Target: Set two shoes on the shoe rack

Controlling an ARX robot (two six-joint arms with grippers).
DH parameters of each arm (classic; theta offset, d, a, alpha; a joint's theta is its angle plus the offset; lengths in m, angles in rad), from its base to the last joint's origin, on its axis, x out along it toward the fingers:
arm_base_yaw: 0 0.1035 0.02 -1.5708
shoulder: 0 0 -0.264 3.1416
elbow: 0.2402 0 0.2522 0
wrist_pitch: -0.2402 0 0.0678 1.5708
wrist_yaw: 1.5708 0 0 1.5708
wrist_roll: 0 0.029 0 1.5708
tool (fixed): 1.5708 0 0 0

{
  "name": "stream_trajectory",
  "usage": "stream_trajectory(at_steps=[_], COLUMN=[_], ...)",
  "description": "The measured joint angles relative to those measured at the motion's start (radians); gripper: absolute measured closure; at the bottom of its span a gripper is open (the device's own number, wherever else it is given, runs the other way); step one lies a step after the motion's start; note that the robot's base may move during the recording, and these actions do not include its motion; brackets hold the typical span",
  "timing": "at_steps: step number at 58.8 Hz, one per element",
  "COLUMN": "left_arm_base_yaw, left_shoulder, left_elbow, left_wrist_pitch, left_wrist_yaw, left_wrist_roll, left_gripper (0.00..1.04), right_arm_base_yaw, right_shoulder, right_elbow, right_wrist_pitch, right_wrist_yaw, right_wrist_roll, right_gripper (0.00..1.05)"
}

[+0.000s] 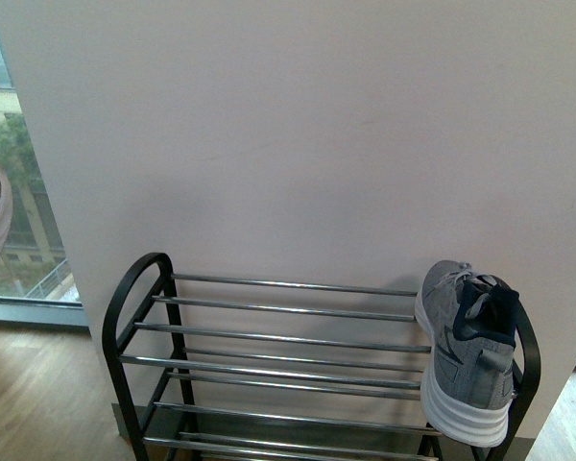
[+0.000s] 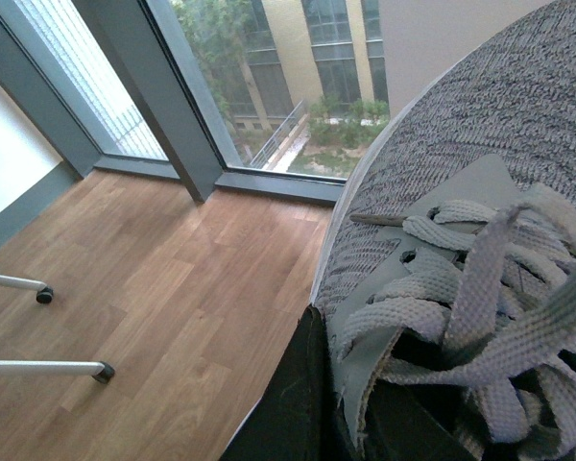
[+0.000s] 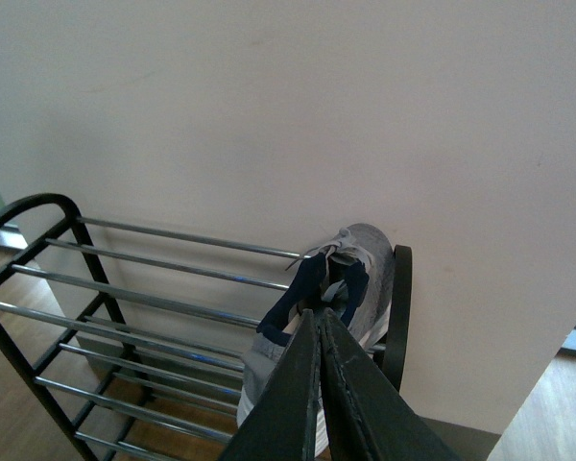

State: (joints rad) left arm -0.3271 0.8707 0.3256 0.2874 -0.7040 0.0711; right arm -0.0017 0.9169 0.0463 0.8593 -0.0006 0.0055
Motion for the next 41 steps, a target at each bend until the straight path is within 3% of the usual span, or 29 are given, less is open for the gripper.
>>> stream_trajectory(at_steps=[41], left_arm_base_yaw=[0.000], left_shoulder=[0.000], left_elbow=[0.000], left_wrist_pitch=[0.000], left_wrist_yaw=[0.000], left_wrist_roll=[0.000], left_gripper=[1.03], right_arm_base_yaw=[0.000], right_shoulder=[-0.474], right_elbow=[-0.027], right_wrist_pitch=[-0.420], right_wrist_yaw=[0.000], right_wrist_roll=[0.000], right_gripper=[1.03])
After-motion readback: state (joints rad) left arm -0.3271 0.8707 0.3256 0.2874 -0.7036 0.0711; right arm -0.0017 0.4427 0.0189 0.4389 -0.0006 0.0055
